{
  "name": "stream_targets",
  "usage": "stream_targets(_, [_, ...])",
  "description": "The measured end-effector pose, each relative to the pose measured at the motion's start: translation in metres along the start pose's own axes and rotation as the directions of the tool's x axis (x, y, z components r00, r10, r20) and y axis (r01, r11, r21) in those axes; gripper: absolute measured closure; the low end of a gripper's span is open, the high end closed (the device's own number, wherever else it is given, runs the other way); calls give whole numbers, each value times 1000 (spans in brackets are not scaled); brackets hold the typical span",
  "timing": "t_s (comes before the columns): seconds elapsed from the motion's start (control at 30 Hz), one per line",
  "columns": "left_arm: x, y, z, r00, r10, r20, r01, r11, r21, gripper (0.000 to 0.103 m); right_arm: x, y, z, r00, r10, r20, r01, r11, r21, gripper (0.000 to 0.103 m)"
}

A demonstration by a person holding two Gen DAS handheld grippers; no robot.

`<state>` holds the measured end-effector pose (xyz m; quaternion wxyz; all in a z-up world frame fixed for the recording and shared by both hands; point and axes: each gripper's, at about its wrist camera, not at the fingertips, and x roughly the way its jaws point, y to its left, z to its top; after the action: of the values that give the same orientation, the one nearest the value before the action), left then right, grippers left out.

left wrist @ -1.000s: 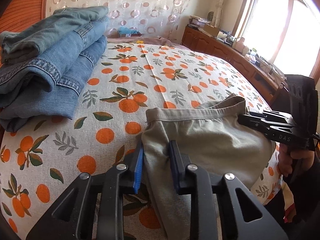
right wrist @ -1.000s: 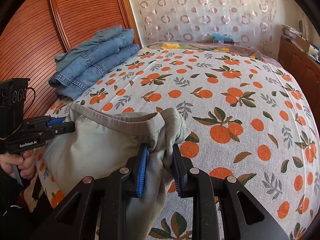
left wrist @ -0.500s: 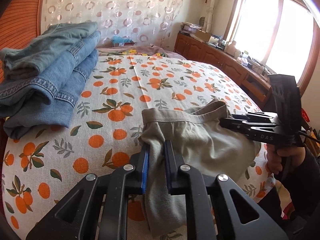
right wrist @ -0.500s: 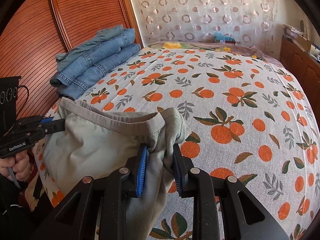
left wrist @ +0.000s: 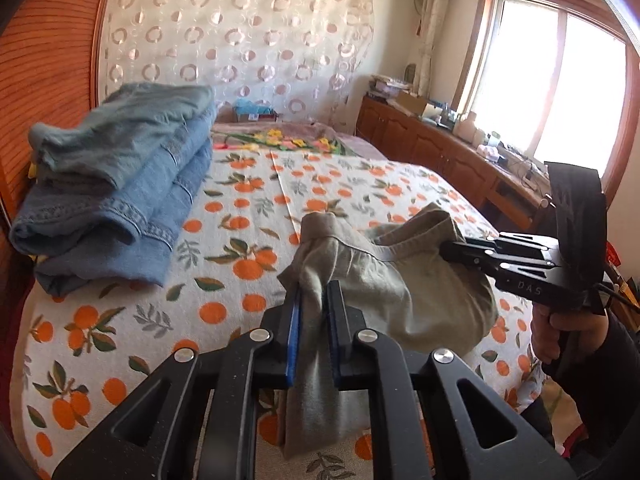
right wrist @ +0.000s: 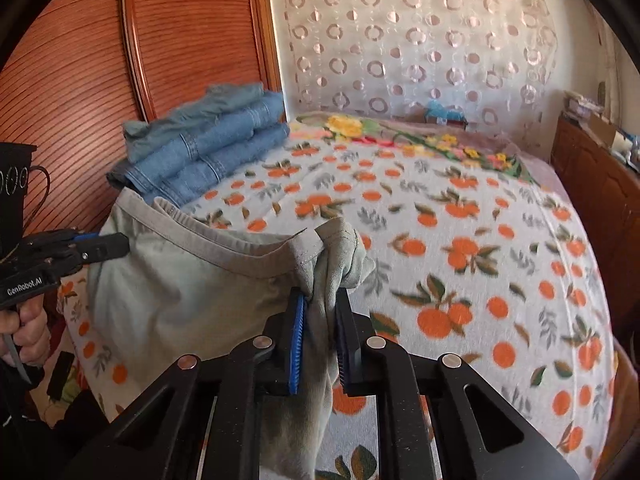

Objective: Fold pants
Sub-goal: 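Grasp the pants edge with both grippers and lift it toward the jeans stack, then carry the folded grey-green pants with both grippers and lower onto the jeans stack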

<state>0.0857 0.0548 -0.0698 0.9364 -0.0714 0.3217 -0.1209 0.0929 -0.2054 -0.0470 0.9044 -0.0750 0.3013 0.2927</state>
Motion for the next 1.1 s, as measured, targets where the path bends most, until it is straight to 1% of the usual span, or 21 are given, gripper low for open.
stream_targets(0.1, [-12, 3, 9, 999, 9, 35, -9, 1000, 4, 90, -9, 7, 16, 999, 2, 47, -1, 1000, -20, 89])
stream_targets(0.27, [-26, 15, 25, 995, 29, 90, -29, 1000, -6, 90, -15, 15, 40, 995, 9, 100, -4, 999, -50, 89])
stream_targets(0.4, [-36, 31, 44, 990, 54, 133, -52, 998, -21, 90, -9, 23, 65, 991, 24, 132, -12, 996, -94, 89])
stream_targets(0.5, [-39, 45, 57, 985, 73, 157, -69, 997, -30, 90, 5, 26, 91, 989, 35, 146, -16, 992, -127, 89])
stream_targets(0.7, [-40, 76, 85, 973, 123, 195, -111, 991, -74, 90, 48, 25, 139, 984, 73, 160, -43, 982, -183, 89])
stream_targets(0.8, [-40, 93, 95, 970, 147, 194, -127, 986, -109, 90, 68, 24, 164, 983, 93, 157, -59, 976, -208, 89])
stream_targets(0.93, [-35, 110, 98, 967, 176, 182, -151, 978, -143, 92, 104, 25, 200, 986, 101, 135, -63, 963, -261, 89])
stream_targets(1.0, [-32, 119, 100, 965, 191, 178, -163, 973, -162, 98, 125, 28, 215, 987, 113, 113, -77, 955, -285, 89])
stream_targets(1.07, [-26, 129, 103, 967, 194, 163, -164, 970, -179, 100, 143, 32, 230, 983, 152, 98, -114, 942, -316, 91])
stream_targets(1.1, [-23, 133, 105, 968, 195, 157, -165, 969, -185, 100, 148, 36, 235, 982, 161, 103, -118, 934, -338, 91])
